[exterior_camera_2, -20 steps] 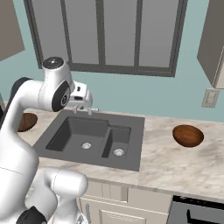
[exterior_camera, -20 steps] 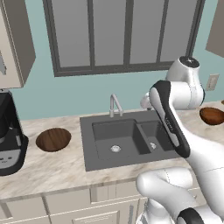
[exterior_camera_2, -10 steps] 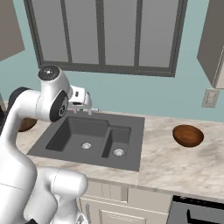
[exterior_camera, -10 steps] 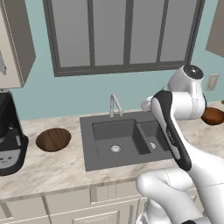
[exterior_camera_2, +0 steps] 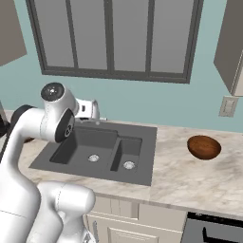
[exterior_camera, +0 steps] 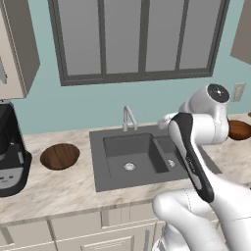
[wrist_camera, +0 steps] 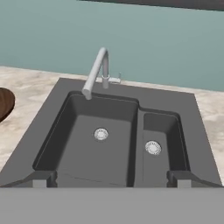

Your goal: Rinse each bowl for a few seconds and place them down in the sink or on the counter.

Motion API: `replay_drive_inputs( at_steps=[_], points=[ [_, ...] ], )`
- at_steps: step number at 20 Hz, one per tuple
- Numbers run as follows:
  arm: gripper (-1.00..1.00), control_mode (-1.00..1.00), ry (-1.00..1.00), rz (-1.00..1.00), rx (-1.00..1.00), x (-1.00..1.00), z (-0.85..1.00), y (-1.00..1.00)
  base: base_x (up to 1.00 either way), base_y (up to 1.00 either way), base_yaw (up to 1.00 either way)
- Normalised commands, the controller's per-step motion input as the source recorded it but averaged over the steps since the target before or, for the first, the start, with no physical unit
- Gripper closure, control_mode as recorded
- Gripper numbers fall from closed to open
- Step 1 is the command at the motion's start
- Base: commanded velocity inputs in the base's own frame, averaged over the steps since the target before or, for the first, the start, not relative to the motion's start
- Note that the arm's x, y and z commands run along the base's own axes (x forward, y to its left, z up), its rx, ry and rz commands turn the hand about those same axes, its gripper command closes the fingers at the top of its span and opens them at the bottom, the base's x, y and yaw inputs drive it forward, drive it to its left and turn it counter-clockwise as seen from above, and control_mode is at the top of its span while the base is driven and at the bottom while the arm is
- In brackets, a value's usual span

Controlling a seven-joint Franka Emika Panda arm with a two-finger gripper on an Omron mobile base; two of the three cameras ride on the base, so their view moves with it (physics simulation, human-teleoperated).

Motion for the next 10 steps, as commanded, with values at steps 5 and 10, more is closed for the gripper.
replay_drive_inputs(
  at_steps=[5,10],
  points=[
    [-1.00,-1.00,-0.01,-0.02,0.00,0.30,-0.05,0.06,0.00,0.00,0.00],
    [-1.00,-1.00,0.00,-0.01,0.00,0.38,-0.08,0.01,0.00,0.00,0.00]
  ],
)
